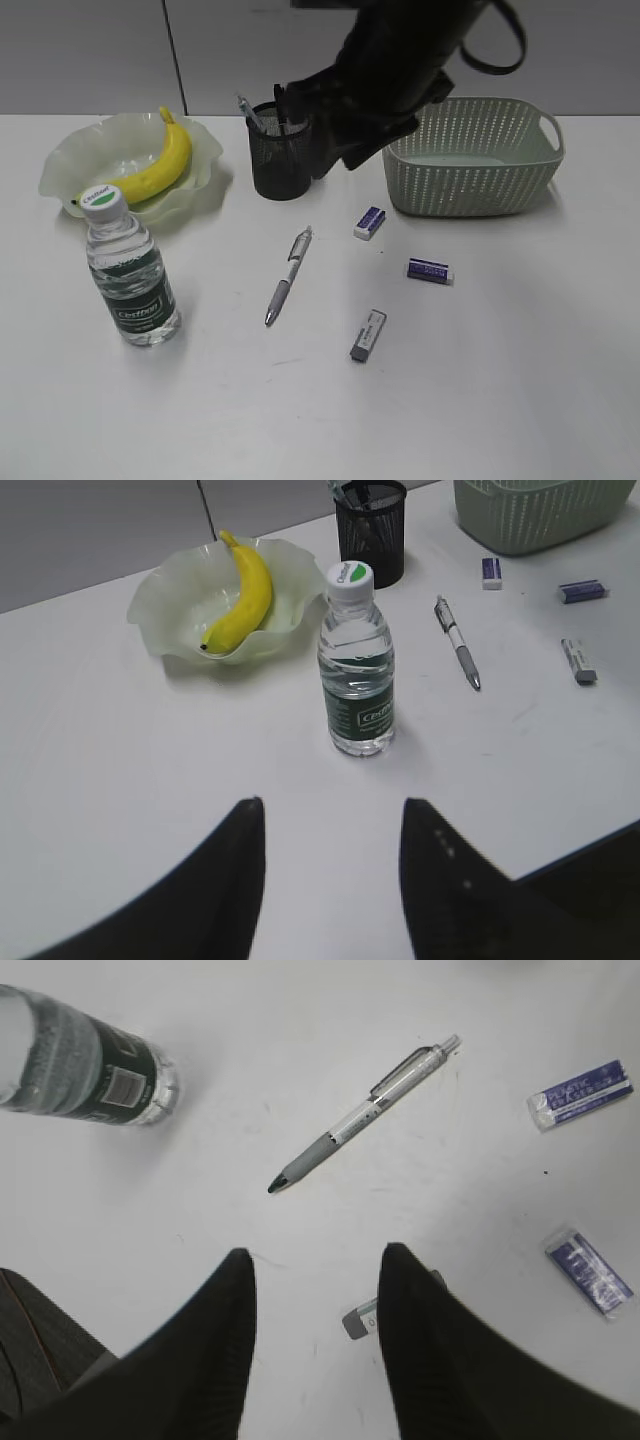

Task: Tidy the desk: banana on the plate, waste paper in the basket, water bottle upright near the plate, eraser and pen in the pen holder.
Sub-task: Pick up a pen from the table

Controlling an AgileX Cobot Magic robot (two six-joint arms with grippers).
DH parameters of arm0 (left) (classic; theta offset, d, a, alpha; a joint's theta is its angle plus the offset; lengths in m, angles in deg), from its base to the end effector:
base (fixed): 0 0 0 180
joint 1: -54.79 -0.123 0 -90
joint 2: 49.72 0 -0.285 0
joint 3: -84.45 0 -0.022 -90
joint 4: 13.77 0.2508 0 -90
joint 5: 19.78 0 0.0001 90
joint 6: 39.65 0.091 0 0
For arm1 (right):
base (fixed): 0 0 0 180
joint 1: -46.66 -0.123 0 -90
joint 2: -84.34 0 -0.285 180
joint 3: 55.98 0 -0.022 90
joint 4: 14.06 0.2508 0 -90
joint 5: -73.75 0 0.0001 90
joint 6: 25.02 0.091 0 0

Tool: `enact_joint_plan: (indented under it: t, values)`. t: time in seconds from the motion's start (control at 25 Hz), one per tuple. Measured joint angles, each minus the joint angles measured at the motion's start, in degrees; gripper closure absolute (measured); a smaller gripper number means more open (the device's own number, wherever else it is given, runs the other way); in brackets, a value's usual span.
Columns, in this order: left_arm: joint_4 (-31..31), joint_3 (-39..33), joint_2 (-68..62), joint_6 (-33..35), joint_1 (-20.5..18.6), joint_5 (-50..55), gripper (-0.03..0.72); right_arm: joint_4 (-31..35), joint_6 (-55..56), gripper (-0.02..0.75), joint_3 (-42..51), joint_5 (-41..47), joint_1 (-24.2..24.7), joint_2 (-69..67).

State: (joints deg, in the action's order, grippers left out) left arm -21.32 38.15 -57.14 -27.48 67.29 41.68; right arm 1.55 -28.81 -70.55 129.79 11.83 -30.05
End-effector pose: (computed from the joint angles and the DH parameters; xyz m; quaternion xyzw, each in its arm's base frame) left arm -0.0136 -0.0078 0.2877 0.1843 0.8220 -0.0672 0.5346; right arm 0.3218 0.2487 0.2811 -0.2726 0.9311 0.1768 0.1659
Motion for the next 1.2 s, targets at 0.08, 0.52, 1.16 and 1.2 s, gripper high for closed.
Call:
enact_joint_plan:
  t: [0.08, 0.52, 1.16, 1.2]
  values:
    - [-0.1, 0.0, 0.0, 0.0, 0.0, 0.0, 0.357, -3.9, 6.9, 0.407, -7.3, 5.1, -2.2, -6.7]
    - [-0.1, 0.0, 0.0, 0.0, 0.0, 0.0, 0.358, -7.5, 23.9, 0.345, -33.6, 12.9, -4.9, -32.6]
    - [-0.1, 0.0, 0.0, 0.0, 0.0, 0.0, 0.369, -5.5, 25.7, 0.414, -34.1, 13.3, -4.2, -41.1]
    - [-0.1, 0.0, 0.0, 0.0, 0.0, 0.0, 0.369, -5.3, 25.3, 0.490, -34.1, 13.3, -4.2, -41.1]
